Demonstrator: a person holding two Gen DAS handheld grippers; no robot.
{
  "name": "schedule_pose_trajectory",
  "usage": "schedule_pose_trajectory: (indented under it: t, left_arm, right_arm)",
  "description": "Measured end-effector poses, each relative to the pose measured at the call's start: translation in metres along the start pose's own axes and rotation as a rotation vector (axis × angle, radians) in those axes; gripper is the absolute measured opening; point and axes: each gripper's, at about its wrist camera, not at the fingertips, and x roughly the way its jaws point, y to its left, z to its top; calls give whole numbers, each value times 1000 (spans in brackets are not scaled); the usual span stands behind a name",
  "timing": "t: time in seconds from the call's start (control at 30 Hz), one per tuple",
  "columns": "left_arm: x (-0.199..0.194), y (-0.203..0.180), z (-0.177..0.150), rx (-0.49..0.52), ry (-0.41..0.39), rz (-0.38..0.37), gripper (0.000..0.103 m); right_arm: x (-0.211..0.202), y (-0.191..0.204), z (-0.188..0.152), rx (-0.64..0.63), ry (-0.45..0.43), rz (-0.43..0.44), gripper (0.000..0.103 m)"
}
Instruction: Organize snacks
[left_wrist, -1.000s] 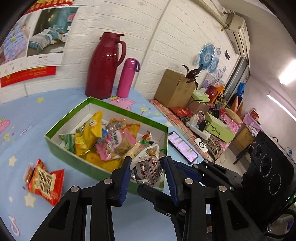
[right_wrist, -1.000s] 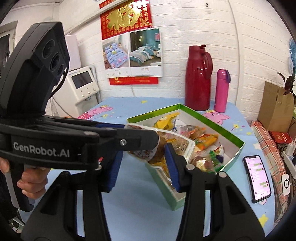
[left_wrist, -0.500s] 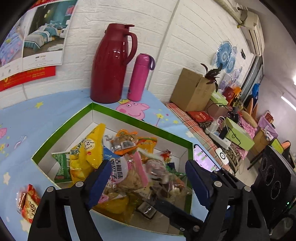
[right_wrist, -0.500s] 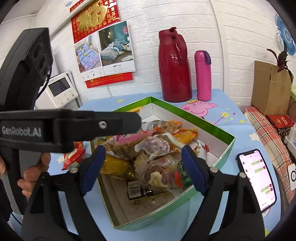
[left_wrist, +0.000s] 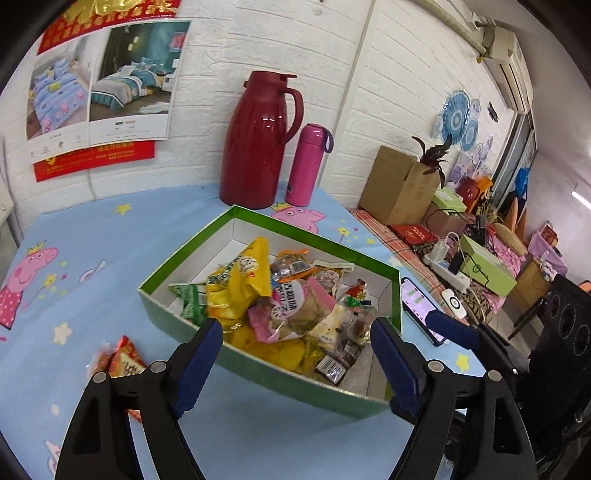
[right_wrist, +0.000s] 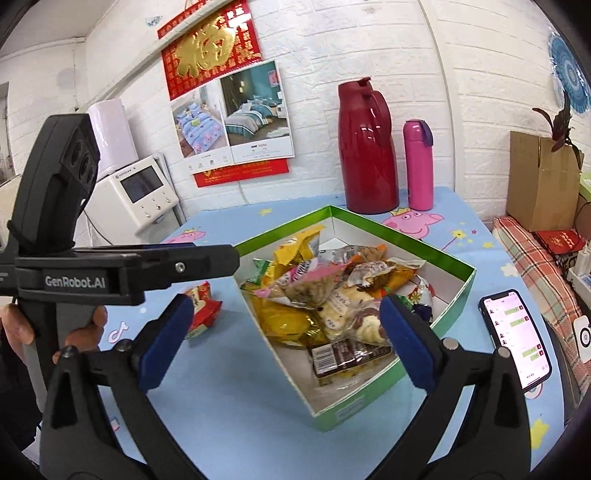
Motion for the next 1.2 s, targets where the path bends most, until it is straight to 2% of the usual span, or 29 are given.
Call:
schedule_pose_trajectory:
  t: [0.2,0.3,0.4,0.47,0.53,0.63,0.77,0.87,1.03,1.07,1.13,1.2]
  left_arm:
    - [-46,48,-20,-49,-10,117,84]
    - [-58,82,-32,-105,-1,198,84]
    - [-62,113,-47,-163,13,232,84]
    - [-61,126,-53,-192,22,229,84]
    - [-58,135,-59,-200,33,222,84]
    - [-51,143,-65,-193,49,204,84]
    - [-41,155,-69,-217,61,152,80]
    - [-33,161,-71,-214,74,141,76]
    - [-25,167,-73,-204,75,148,76]
    - [-24,168,-73,-200,72,162,71]
    - [-21,173,-72,-193,69,184,70]
    - [-18,178,-72,-207,85,154,70]
  right_arm:
    - [-11,39,-3,-24,-12,87,102]
    - [-8,58,-7,-37,-22,105,102]
    - [3,75,-13,-42,-13,123,102]
    - [15,84,-19,-32,28,150,102]
    - [33,91,-24,-19,107,192,102]
    - [62,98,-35,11,229,191,102]
    - [92,93,-45,112,279,208,102]
    - [115,89,-45,181,300,210,101]
    - [154,85,-45,225,331,184,85]
    - [161,85,-45,234,334,185,82]
    - [170,82,-45,253,338,178,77]
    - [176,80,-47,246,344,144,56]
